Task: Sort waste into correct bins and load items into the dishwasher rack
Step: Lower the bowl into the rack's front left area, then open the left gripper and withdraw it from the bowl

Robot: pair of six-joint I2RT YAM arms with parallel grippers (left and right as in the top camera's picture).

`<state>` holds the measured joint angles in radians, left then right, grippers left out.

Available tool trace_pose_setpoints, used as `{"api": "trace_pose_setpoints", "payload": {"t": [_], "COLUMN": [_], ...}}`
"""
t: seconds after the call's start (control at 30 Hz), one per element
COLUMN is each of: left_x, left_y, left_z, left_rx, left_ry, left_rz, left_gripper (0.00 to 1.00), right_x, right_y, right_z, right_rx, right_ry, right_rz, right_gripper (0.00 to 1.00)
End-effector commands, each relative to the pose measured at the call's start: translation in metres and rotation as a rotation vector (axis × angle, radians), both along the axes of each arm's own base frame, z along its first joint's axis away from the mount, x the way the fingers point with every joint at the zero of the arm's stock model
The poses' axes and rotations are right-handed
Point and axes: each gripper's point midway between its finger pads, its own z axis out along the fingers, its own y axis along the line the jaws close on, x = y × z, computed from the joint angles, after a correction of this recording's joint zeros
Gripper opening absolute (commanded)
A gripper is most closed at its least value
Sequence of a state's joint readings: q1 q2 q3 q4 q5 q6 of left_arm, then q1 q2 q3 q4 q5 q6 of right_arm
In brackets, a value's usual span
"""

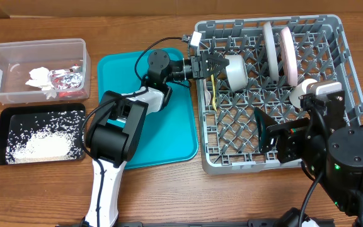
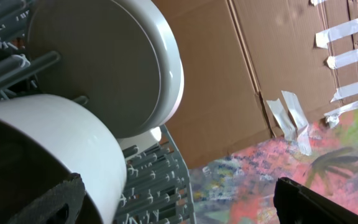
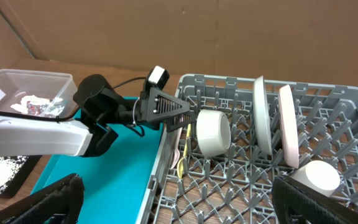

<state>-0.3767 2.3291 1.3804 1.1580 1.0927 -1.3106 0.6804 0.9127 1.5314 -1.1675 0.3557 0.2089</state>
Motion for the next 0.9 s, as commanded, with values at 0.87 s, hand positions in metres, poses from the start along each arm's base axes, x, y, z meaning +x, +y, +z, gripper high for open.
{"api": "trace_pose_setpoints", "payload": {"t": [0.87], "left_x": [-0.006], "left_y": [0.067], "left_z": [-0.015], "left_rx": [0.486], "left_ry": [0.131], "left_rz": [0.192], "left_gripper": [1.00], "right_x": [-0.001], "right_y": [-0.003], "right_z": [0.005], "right_rx": [0.009], "right_ry": [-0.017], "right_rz": [-0.010], "right_gripper": [1.00]}}
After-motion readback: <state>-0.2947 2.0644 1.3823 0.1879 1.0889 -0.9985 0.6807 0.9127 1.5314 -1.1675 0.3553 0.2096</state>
